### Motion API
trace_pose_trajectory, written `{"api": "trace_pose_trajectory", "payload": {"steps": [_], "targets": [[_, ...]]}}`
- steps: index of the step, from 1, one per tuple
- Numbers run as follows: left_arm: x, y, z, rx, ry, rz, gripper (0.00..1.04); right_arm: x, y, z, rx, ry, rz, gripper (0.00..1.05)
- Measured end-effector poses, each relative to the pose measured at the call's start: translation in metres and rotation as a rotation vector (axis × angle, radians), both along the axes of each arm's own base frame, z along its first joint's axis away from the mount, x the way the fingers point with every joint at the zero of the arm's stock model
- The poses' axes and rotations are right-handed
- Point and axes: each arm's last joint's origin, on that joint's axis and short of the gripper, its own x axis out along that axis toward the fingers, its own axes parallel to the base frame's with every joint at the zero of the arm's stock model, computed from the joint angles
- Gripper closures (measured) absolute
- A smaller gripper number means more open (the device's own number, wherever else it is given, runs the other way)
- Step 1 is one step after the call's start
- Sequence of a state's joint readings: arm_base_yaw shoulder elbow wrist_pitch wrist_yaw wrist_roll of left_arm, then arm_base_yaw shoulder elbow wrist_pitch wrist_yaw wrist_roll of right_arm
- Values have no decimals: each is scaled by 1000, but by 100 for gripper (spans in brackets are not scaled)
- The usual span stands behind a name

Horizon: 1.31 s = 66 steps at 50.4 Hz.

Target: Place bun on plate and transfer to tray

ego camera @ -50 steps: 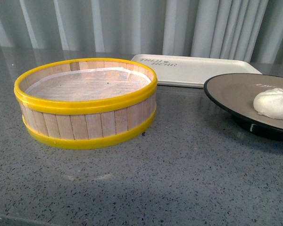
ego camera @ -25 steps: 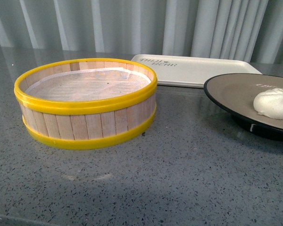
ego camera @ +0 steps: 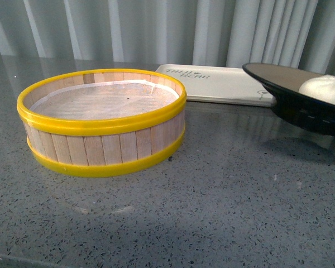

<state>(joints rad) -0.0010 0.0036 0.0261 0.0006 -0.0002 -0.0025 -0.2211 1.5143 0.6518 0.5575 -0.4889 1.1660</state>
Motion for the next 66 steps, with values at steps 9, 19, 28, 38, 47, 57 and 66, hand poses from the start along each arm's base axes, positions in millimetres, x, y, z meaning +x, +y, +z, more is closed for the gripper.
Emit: {"api": "trace_pose_trajectory", "payload": {"steps": [9,19,28,38,47,57,66], "targets": [[0,0,0,0,0,0,7,-2,-5,3,-1,-19,-5,101],[0,0,0,0,0,0,7,9,-28,21,-18,-84,-61,101],[0,0,0,0,0,0,7,43,-54,37,-40,-103,-98,101],[0,0,0,0,0,0,7,109,-63,38,-58,-52,-75,101],[0,0,0,0,0,0,7,151,-32,43,-87,-42,5,101],[0,0,0,0,0,0,7,180,-14,47,-92,-43,59,101],[0,0,0,0,0,0,7,194,-14,37,-100,-6,51,101]]}}
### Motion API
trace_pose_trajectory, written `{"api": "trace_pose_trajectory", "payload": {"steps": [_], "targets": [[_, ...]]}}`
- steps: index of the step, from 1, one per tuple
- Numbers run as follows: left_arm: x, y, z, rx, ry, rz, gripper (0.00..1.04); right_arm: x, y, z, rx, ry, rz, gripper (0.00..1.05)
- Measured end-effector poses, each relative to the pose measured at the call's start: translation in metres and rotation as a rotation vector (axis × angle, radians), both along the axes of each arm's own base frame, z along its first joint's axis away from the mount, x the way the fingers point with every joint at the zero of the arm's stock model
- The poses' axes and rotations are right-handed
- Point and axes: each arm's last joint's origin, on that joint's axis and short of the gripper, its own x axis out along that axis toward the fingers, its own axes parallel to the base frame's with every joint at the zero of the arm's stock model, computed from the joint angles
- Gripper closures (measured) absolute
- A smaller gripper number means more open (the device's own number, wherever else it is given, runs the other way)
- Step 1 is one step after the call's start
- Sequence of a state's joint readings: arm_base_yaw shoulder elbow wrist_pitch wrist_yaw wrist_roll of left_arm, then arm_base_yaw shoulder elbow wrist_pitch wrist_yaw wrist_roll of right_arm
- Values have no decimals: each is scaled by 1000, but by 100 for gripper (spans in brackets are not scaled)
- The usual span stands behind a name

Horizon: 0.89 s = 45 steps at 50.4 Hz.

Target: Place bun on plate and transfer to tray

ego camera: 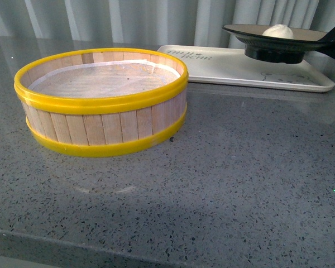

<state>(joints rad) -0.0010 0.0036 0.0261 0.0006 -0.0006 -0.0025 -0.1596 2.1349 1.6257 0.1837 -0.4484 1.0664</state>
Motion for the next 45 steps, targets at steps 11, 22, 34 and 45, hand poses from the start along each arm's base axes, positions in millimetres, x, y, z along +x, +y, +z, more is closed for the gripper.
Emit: {"api": "trace_pose_trajectory", "payload": {"steps": [11,22,34,45], "targets": [[0,0,0,0,0,0,7,8,-6,-5,-8,22,-30,101],[0,0,0,0,0,0,7,9,-6,-5,-14,35,-38,101],[0,0,0,0,0,0,7,16,-2,-10,-21,60,-32,101],[0,0,0,0,0,-1,7,21,-4,-16,-44,91,-51,101]]}}
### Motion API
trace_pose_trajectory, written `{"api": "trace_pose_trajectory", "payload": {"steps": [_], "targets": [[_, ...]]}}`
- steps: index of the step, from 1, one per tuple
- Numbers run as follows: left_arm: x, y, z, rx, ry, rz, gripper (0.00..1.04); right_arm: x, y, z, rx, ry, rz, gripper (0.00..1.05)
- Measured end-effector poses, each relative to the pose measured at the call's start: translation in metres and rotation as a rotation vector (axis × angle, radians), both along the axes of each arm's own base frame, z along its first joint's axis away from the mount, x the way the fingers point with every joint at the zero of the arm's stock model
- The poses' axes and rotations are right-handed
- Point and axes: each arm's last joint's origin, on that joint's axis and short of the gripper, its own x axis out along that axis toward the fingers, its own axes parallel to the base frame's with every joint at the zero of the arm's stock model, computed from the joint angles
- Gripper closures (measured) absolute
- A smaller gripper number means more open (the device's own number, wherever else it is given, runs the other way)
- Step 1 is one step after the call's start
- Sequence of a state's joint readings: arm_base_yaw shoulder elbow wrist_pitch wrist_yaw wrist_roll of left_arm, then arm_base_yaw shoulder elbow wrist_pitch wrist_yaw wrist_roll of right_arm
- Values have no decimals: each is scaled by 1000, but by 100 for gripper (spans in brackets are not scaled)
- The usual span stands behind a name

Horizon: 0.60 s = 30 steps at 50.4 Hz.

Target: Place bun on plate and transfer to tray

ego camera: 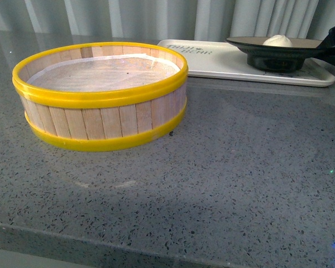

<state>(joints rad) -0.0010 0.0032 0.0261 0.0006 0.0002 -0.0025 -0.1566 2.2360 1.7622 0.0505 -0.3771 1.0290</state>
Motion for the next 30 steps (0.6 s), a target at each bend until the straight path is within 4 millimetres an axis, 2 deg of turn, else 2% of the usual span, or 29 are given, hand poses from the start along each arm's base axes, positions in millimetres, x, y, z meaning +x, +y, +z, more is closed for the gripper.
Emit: {"api": "trace_pose_trajectory", "payload": {"steps": [10,23,30], "targets": [[0,0,0,0,0,0,7,0,0,-1,-7,12,4,100],[0,0,0,0,0,0,7,-2,1,0,4,27,16,59],[0,0,0,0,0,0,7,-12,2,5,11,19,12,36]]}}
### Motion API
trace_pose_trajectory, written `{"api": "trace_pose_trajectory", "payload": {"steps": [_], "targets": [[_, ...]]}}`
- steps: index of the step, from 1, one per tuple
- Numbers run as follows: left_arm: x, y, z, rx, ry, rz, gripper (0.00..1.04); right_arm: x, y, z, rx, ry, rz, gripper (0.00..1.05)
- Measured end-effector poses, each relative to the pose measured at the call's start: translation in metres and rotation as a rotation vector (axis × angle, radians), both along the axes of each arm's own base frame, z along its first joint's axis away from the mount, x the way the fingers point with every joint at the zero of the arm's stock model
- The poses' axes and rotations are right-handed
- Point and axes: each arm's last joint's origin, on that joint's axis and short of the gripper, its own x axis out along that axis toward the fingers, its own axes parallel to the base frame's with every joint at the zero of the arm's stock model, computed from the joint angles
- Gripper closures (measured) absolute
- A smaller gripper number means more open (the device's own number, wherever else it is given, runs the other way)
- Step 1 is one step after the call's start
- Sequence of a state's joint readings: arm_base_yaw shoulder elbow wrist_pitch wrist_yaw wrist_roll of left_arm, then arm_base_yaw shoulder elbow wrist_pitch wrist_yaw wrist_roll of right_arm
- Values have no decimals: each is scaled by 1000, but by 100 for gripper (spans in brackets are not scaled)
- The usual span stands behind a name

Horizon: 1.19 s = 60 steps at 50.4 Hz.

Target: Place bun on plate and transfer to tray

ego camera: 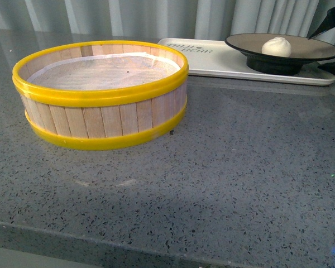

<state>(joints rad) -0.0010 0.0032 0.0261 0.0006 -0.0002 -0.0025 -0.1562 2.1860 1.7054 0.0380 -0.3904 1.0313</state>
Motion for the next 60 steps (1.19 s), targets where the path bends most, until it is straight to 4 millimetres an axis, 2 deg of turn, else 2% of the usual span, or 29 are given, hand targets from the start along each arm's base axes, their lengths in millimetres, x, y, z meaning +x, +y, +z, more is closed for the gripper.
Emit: {"api": "trace_pose_trajectory", "payload": {"steps": [6,9,14,18,21,27,33,36,41,44,53,56,60], "targets": [[0,0,0,0,0,0,7,-17,2,11,2,-27,-4,16],[0,0,0,0,0,0,7,-33,3,22,-1,-56,-11,7],[0,0,0,0,0,0,7,-55,2,31,-7,-88,-26,9],[0,0,0,0,0,0,7,-85,-5,35,-20,-118,-69,8],[0,0,0,0,0,0,7,-102,-10,34,-27,-129,-96,8],[0,0,0,0,0,0,7,-154,-27,25,-60,-143,-188,8],[0,0,0,0,0,0,7,-215,-35,16,-253,-152,-363,8],[0,0,0,0,0,0,7,-254,-35,13,-449,-172,-483,8],[0,0,0,0,0,0,7,-289,-30,7,-680,-200,-592,8],[0,0,0,0,0,0,7,-314,-25,-6,-907,-180,-639,8],[0,0,0,0,0,0,7,-348,-20,-33,-1172,-144,-589,9],[0,0,0,0,0,0,7,-357,-19,-39,-1169,-231,-420,17],[0,0,0,0,0,-1,7,-368,-6,-52,-1135,-371,-178,30]]}}
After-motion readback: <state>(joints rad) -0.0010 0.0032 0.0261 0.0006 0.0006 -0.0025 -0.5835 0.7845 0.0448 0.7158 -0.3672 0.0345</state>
